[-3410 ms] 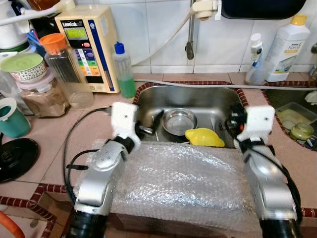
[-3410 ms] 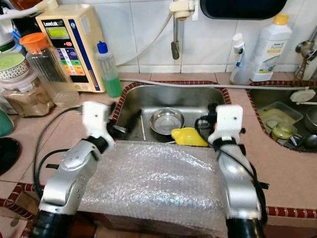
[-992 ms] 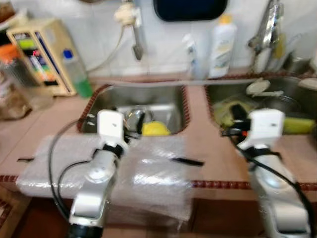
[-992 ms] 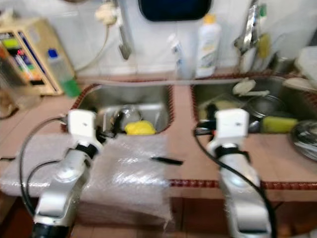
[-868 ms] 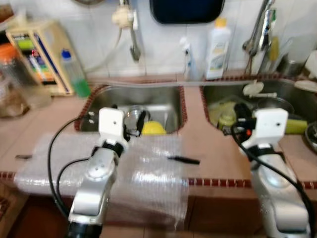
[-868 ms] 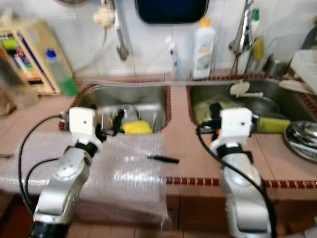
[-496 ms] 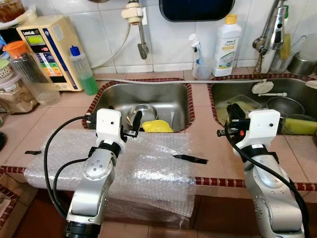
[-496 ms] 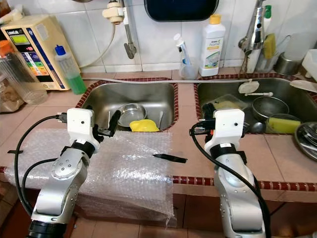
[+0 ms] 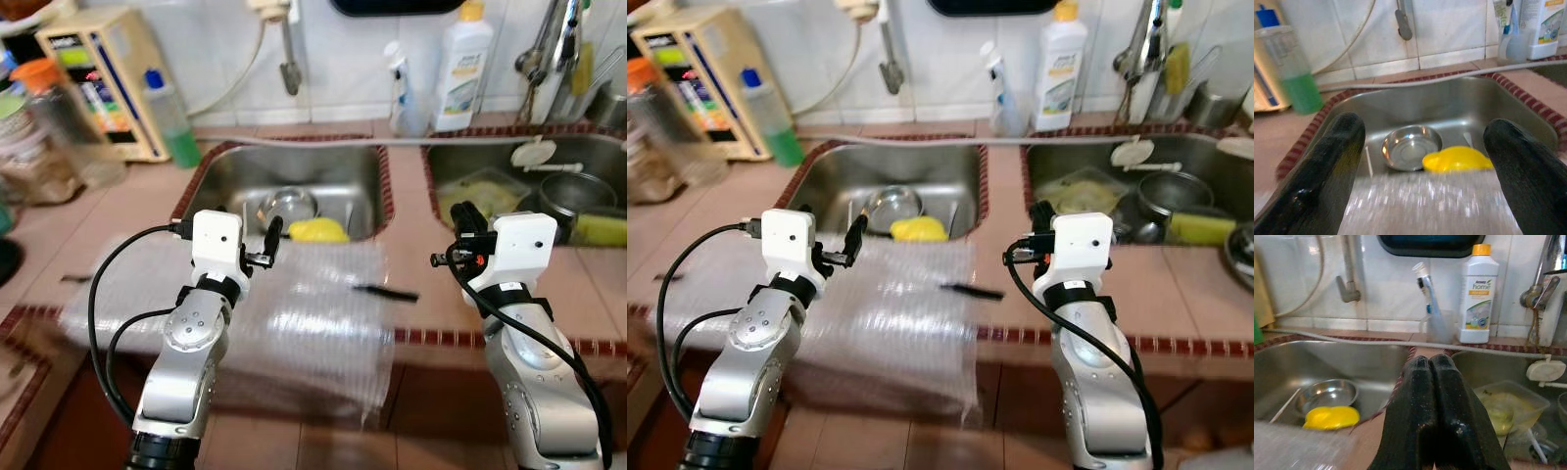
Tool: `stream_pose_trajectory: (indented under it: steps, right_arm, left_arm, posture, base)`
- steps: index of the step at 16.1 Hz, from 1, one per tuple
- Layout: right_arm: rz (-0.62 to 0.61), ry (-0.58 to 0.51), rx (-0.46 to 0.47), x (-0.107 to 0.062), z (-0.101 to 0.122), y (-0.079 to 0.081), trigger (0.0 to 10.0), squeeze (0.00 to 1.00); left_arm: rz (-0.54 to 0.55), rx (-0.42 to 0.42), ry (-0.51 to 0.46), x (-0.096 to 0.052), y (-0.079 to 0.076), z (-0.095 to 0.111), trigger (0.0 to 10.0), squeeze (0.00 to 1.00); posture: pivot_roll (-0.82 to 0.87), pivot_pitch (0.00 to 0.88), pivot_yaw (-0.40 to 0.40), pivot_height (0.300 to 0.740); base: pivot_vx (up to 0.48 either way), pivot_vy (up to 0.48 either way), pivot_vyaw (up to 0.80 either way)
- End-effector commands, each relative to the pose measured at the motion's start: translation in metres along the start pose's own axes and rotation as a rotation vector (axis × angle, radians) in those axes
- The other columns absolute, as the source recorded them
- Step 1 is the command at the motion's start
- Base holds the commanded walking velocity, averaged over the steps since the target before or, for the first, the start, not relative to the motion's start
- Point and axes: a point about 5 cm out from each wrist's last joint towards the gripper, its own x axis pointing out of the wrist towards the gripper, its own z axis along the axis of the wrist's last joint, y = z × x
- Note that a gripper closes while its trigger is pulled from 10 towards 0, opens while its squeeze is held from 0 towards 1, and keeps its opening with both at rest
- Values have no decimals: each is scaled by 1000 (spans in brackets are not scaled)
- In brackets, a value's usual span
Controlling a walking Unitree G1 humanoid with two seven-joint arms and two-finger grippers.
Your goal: Kitchen organization
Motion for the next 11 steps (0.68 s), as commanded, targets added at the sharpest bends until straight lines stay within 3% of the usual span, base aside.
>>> stream_pose_trajectory:
  steps: [1, 9, 11]
  right_arm:
    - [6, -2, 4, 1, 1, 2, 10000, 0]
    - [-4, -5, 3, 2, 1, 1, 10000, 0]
    - [-3, -5, 0, 2, 1, 0, 10000, 0]
  left_arm:
    - [0, 4, -4, 0, 3, 3, 10000, 0]
    - [-7, 2, -3, 3, 2, 4, 10000, 0]
    - [-7, 5, -6, 4, 2, 3, 10000, 0]
  posture:
    - [21, 0, 139, 740]
    - [16, 0, 145, 740]
    - [11, 0, 144, 740]
  base:
    - [-352, 0, 0]
    - [-317, 0, 0]
    - [0, 0, 0]
